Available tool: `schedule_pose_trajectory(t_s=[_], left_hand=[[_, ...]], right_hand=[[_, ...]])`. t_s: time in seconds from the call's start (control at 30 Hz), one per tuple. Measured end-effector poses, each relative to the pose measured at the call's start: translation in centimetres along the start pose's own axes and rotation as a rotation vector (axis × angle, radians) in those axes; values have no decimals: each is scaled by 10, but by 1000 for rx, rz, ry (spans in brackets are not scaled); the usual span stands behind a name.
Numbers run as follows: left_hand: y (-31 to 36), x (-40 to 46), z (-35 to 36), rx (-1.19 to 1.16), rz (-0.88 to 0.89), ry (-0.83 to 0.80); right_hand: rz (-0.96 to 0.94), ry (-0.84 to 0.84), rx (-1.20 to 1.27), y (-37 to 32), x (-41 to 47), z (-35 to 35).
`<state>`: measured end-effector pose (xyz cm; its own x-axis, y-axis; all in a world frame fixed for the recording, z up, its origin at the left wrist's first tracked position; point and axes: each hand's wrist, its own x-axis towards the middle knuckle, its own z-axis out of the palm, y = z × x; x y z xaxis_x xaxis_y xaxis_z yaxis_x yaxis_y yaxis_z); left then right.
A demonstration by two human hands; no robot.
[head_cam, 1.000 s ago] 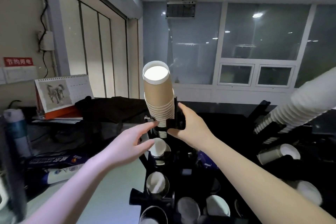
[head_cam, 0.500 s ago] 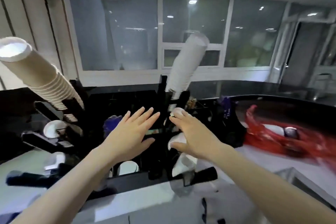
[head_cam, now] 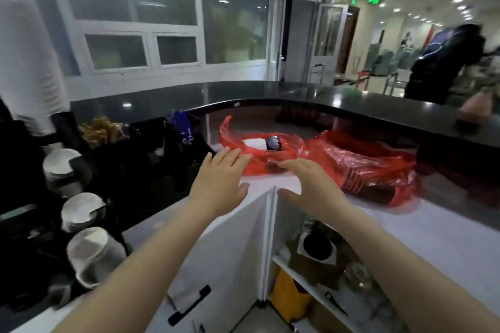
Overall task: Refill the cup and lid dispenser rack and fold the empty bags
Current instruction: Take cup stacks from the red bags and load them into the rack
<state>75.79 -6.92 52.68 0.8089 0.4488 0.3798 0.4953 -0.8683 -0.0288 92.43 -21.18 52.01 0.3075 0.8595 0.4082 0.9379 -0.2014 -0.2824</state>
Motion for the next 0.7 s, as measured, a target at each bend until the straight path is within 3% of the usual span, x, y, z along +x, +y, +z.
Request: schedule_pose_trajectory(t_s=[0.13, 0.47, 0.7], left_hand=[[51, 62, 46, -106, 93, -5], [115, 202, 187, -366, 164, -211], [170, 283, 235, -521, 275, -268]], right_hand=[[148, -20, -60, 73, -13, -5], [440, -48, -145, 249, 2, -6], [618, -3, -148, 333, -10, 0]])
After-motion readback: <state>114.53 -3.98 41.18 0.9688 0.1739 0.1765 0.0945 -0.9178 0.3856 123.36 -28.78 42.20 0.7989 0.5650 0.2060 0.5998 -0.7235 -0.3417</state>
